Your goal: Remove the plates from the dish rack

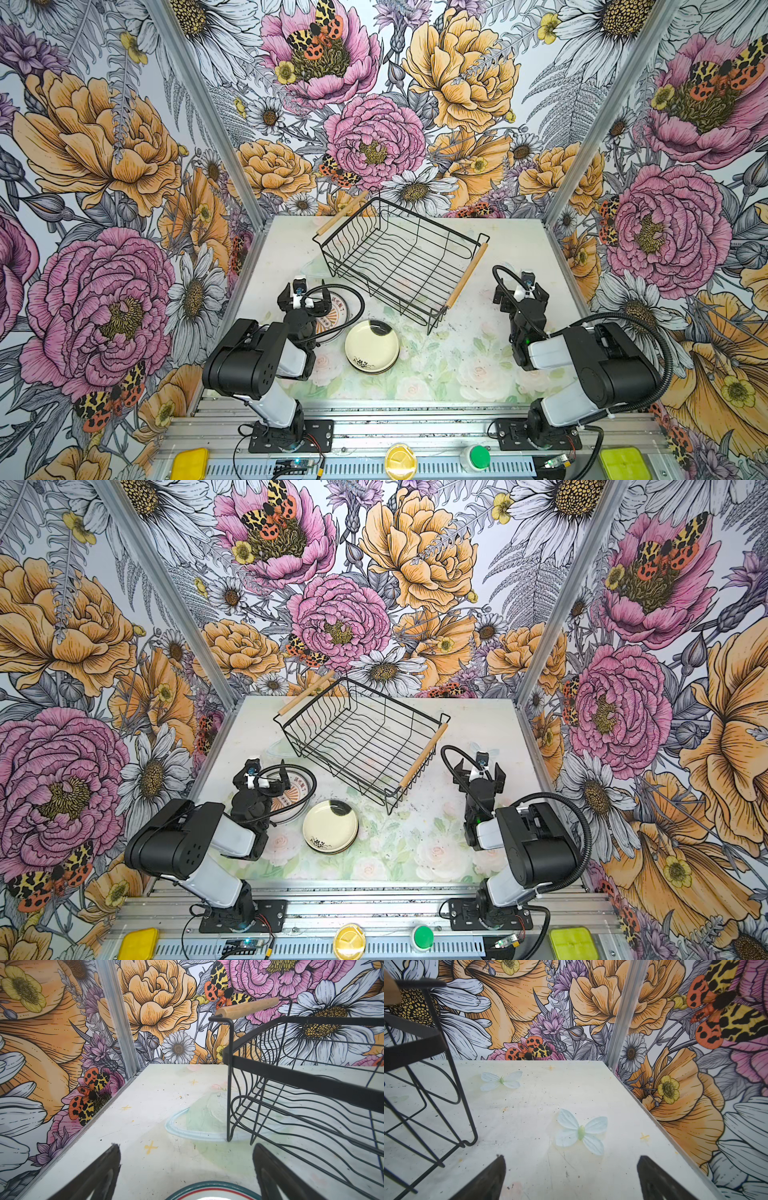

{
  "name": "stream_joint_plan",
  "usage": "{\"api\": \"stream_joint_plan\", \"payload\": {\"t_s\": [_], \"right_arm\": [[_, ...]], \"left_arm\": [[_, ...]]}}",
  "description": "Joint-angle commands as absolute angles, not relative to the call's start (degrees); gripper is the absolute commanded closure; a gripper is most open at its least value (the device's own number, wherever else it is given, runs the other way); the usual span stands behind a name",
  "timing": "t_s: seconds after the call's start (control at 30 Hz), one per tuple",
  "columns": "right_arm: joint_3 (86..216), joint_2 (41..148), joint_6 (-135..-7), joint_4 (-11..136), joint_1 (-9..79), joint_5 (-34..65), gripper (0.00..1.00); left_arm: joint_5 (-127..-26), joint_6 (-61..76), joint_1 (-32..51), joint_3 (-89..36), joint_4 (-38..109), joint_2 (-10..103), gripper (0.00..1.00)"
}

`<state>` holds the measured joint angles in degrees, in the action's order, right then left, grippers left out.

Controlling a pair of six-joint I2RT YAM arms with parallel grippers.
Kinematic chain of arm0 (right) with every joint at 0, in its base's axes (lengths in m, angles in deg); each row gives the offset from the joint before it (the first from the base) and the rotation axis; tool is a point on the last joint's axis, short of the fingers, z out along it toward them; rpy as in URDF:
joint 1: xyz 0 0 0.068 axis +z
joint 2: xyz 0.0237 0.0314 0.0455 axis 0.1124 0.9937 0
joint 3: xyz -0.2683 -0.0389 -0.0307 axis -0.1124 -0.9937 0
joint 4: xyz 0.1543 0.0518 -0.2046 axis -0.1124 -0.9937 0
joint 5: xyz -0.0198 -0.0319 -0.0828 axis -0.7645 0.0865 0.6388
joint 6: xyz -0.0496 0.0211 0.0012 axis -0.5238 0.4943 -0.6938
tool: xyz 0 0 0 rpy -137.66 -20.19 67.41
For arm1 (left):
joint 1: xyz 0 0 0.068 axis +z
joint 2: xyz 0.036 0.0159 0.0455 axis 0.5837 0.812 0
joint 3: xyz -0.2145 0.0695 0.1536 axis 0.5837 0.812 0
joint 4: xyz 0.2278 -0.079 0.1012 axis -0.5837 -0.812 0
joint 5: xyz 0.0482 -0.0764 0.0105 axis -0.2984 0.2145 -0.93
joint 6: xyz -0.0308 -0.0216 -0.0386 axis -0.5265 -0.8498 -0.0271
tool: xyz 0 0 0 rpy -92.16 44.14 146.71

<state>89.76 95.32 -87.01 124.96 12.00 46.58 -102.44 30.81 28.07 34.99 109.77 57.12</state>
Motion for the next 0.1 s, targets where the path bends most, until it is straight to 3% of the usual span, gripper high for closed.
{"api": "stream_joint_plan", "payload": {"t_s": [0.0,0.07], "right_arm": [[92.53,95.32,-86.40,121.88,11.74,47.67,0.00],[92.76,95.26,-86.23,121.05,11.60,47.43,0.00]], "left_arm": [[-103.09,31.36,27.99,35.43,112.39,57.22,0.01],[-103.13,31.34,28.03,35.38,112.43,57.30,0.01]]}}
